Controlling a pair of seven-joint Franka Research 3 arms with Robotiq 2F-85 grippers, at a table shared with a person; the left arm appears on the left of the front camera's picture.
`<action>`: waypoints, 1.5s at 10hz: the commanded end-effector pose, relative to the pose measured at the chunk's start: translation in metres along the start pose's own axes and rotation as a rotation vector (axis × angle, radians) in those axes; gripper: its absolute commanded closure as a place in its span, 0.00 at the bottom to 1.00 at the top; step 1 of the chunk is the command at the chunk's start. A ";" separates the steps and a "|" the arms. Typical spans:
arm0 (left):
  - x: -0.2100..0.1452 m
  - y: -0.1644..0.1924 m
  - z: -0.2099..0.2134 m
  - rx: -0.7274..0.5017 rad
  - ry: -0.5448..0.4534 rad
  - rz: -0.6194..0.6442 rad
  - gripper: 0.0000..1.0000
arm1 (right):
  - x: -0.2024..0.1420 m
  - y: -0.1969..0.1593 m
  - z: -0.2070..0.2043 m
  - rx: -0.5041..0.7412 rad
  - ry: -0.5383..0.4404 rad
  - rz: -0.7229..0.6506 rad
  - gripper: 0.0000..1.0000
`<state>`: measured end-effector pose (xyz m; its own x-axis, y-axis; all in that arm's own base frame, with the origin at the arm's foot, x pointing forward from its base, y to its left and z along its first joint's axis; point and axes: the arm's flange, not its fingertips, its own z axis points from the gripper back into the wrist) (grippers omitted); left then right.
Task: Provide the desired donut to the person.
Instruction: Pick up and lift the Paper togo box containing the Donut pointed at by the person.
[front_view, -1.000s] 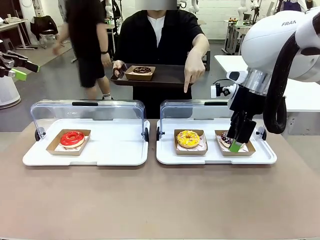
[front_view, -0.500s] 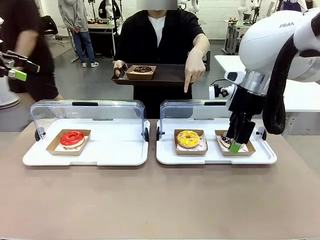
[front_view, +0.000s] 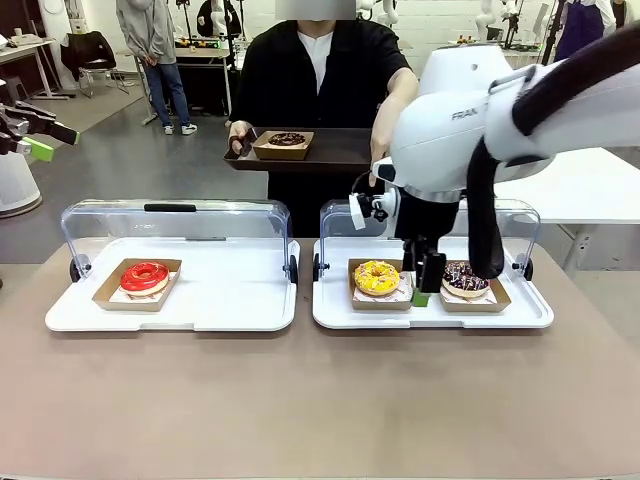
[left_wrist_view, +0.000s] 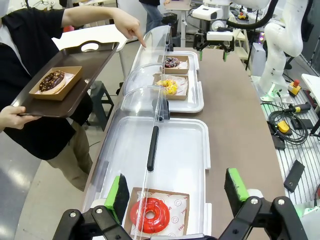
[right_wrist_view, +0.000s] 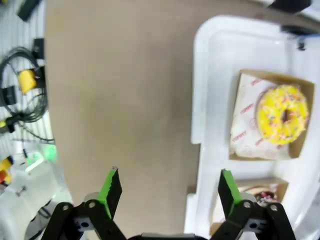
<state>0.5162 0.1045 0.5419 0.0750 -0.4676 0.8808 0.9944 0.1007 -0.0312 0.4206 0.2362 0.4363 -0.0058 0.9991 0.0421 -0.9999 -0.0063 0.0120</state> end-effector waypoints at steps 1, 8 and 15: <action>0.001 -0.001 0.001 -0.001 -0.003 0.008 0.00 | -0.003 -0.027 -0.009 -0.018 -0.022 -0.036 0.00; 0.001 -0.001 0.001 -0.001 -0.003 0.008 0.00 | -0.006 -0.035 -0.016 -0.003 -0.029 -0.048 0.00; 0.001 -0.001 0.001 -0.001 -0.003 0.008 0.00 | -0.018 -0.068 -0.045 -0.061 -0.018 -0.057 0.00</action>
<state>0.5162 0.1047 0.5417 0.0753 -0.4675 0.8808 0.9944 0.1010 -0.0314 0.4752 0.2262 0.4020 0.0375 0.9966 0.0728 -0.9989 0.0395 -0.0261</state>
